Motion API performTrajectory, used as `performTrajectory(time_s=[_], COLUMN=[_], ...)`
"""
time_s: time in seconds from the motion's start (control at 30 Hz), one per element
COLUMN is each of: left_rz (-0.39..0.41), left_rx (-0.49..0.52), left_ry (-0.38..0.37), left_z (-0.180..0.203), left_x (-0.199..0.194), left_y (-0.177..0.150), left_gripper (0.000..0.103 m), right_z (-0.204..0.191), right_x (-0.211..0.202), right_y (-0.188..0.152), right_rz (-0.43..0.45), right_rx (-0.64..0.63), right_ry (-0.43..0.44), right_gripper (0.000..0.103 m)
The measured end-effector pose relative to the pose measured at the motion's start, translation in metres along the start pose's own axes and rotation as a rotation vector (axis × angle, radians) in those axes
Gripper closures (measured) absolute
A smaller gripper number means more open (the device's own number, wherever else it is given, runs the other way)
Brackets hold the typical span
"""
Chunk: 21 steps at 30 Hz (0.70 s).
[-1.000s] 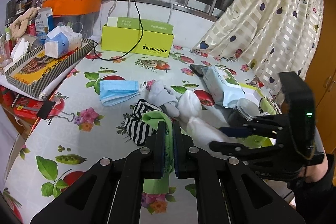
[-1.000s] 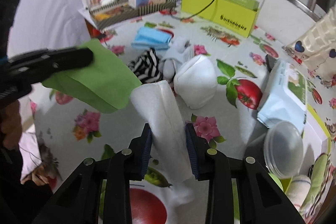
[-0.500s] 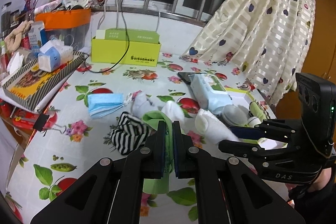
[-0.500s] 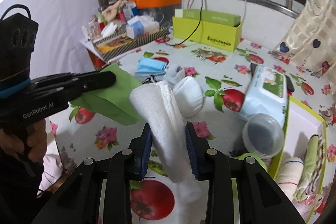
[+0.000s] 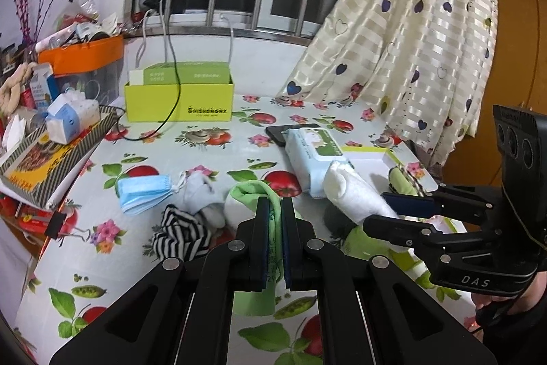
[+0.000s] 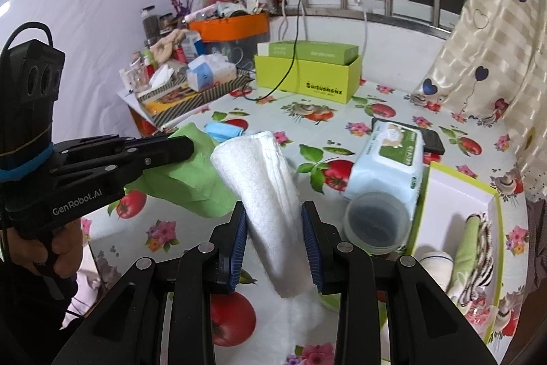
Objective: Organize soft objects
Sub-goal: 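Carry the white towel into the tray and open the right tool while the left tool carries the green cloth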
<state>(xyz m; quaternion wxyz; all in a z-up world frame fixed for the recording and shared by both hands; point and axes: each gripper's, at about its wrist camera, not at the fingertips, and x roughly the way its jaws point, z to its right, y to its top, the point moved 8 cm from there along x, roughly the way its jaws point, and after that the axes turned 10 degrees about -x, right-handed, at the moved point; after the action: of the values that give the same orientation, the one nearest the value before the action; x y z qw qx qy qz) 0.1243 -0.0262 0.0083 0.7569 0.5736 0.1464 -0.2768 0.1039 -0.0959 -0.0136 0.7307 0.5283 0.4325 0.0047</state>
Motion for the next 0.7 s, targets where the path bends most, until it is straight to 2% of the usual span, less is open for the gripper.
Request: performTrajectory(time_s=[0.7], left_rz=[-0.01], left_rx=[0.073], left_ry=[-0.034], left_z=[0.049], left_x=[0.016], left_y=[0.01], left_gripper=[0.097], right_z=[0.046], right_x=[-0.037], right_y=[-0.015], right_rz=[0.06], right_rx=[0.081], right_ry=[-0.068], right_gripper=[0.073])
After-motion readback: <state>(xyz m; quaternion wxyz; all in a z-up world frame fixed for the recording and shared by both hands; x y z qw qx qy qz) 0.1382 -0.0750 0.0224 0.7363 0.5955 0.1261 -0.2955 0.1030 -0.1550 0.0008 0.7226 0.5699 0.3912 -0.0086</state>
